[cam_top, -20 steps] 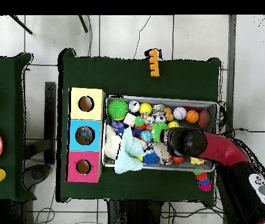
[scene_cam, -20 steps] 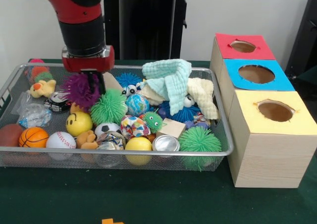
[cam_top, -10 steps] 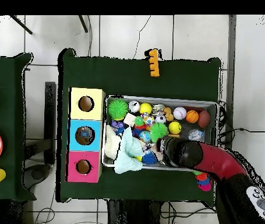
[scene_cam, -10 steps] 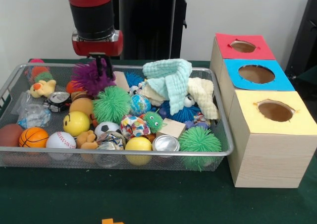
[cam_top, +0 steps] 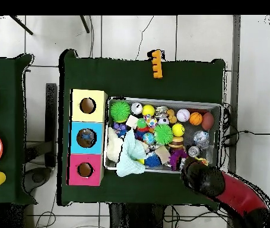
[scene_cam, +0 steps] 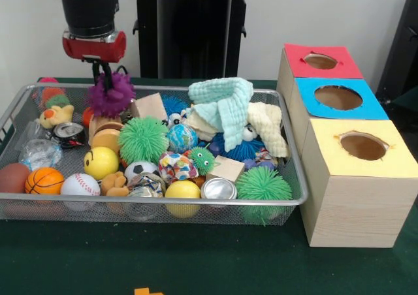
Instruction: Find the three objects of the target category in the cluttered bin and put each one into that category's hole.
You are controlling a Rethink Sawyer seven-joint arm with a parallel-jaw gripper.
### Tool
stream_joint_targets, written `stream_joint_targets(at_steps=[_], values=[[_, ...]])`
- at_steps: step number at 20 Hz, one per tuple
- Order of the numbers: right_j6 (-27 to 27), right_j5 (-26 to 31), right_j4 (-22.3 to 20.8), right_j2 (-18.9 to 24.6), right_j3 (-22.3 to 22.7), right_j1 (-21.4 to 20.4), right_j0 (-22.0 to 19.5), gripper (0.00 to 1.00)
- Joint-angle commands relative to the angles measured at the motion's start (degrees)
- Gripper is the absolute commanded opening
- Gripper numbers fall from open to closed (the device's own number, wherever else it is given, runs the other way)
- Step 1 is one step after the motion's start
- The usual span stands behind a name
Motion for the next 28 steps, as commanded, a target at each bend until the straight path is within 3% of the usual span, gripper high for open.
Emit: stream_joint_targets(at_steps=[1, 9, 12, 17, 28], values=[[3.21, -4.91, -6.19, -0.62, 5.56, 6.31, -4.22, 0.00], [2.92, -9.61, -11.70, -1.80, 3.63, 11.34, -7.43, 0.00], [5.68, -11.85, -11.01, -4.68, 3.31, 12.20, -5.37, 0.00], [5.49, -12.92, -10.84, -4.65, 3.59, 12.01, -4.62, 0.00], [4.88, -9.39, -8.05, -2.37, 2.82, 10.06, -2.78, 0.00]])
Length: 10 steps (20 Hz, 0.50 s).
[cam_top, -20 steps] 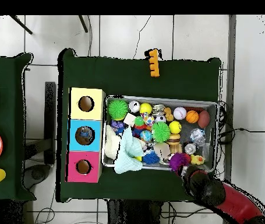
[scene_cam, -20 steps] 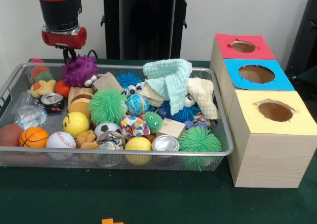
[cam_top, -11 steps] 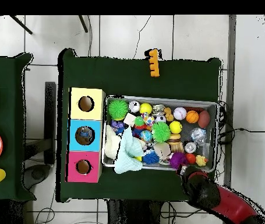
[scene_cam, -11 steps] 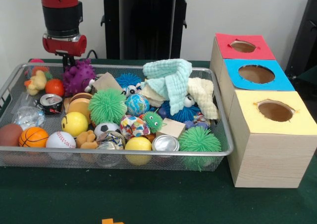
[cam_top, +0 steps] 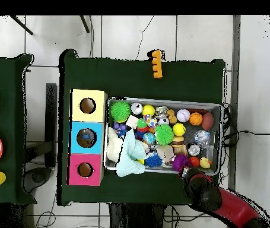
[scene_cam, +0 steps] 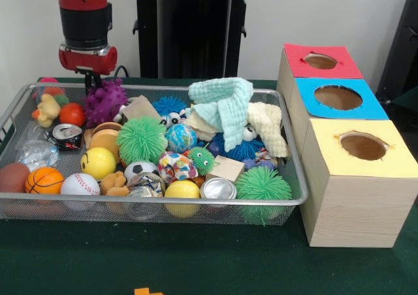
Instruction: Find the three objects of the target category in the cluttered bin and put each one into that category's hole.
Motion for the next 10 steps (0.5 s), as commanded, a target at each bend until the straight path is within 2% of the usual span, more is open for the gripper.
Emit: stream_joint_targets(at_steps=[1, 2, 8, 10], values=[[4.69, 5.94, -1.35, 0.57, 0.93, 3.08, 1.38, 0.00], [4.70, 5.56, -1.78, 0.35, 1.84, 2.62, 1.12, 0.00], [3.92, 7.44, -1.13, 0.79, 0.31, 2.39, 1.52, 0.00], [4.11, 7.90, -1.05, -0.47, 0.00, 2.36, 2.53, 0.00]])
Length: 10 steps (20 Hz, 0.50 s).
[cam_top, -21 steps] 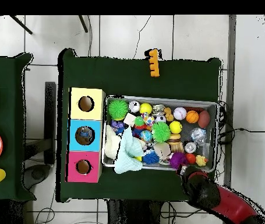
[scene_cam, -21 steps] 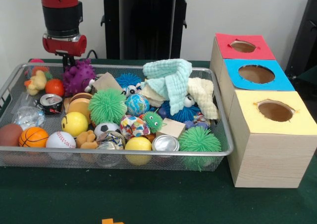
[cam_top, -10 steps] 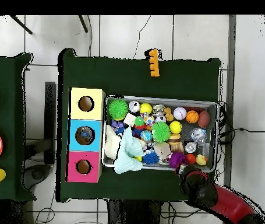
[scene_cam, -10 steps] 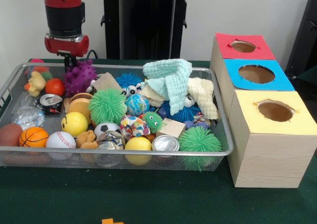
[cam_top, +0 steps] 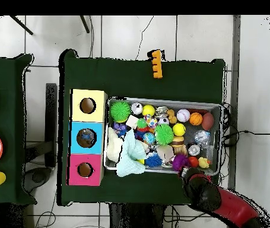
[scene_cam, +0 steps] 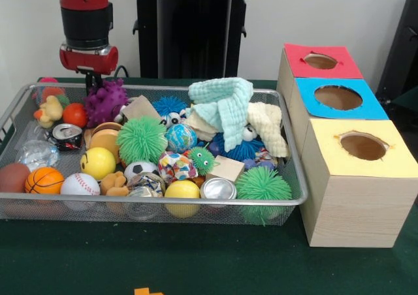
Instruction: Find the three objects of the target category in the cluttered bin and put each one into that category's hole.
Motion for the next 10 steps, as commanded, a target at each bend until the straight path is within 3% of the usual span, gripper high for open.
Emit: stream_joint_targets(at_steps=[1, 10], values=[[4.48, 7.55, -1.01, -1.01, -0.10, 2.44, 2.65, 0.00], [4.91, 7.52, 0.07, -0.12, -0.99, 2.72, 3.49, 0.00]])
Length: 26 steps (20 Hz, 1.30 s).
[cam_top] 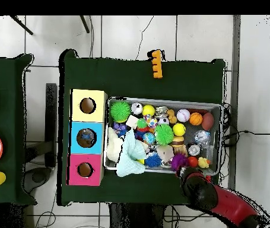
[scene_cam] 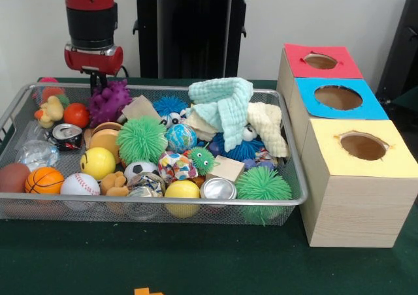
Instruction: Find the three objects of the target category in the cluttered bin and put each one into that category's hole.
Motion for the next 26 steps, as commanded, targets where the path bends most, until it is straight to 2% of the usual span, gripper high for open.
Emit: stream_joint_targets(at_steps=[1, 6, 10, 14, 17, 18, 21, 26], values=[[5.25, 7.48, 0.37, 0.61, -0.98, 3.20, 1.70, 0.00], [5.53, 7.93, 1.61, 1.52, -3.66, 5.12, 2.67, 0.00], [5.13, 9.96, 2.94, 1.76, -4.82, 4.39, 3.29, 0.00], [4.56, 10.15, 3.15, 1.83, -6.33, 5.72, 3.14, 0.00], [4.00, 13.08, 3.40, 0.56, -7.65, 6.12, 4.06, 0.00], [5.01, 13.72, 3.81, -0.59, -7.54, 5.99, 4.59, 1.00], [7.45, 13.16, 4.68, -3.36, -7.10, 5.72, 6.74, 1.00], [7.05, 10.38, 4.53, -3.81, -6.47, 4.38, 7.14, 1.00]])
